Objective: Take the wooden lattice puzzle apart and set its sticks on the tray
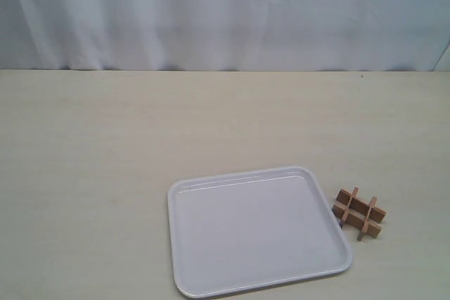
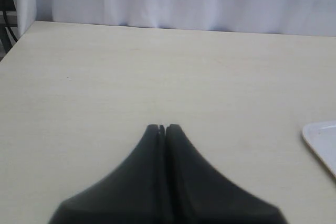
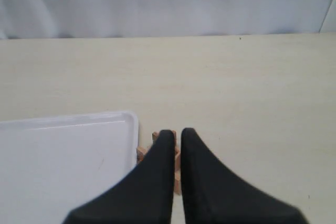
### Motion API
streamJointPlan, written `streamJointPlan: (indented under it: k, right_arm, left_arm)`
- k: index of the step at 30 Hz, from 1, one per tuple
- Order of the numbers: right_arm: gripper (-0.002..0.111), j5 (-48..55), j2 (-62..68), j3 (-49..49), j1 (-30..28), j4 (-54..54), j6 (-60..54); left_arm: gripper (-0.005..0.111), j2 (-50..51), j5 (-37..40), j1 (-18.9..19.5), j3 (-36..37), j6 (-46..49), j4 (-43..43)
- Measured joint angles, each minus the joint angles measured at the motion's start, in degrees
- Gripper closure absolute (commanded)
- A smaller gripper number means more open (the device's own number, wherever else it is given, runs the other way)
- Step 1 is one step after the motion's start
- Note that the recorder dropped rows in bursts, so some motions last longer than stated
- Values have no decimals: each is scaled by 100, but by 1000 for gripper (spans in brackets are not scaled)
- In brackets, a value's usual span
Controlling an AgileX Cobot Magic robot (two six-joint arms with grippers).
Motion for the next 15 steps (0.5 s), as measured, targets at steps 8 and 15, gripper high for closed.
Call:
streamJointPlan:
  k: [8, 15]
  right_arm:
    - [104, -1985, 0, 0, 0, 0, 0]
    - [104, -3604, 0, 0, 0, 87, 487]
  left_arm:
    - [107, 0, 0, 0, 0, 0, 0]
    - [107, 0, 0, 0, 0, 0, 0]
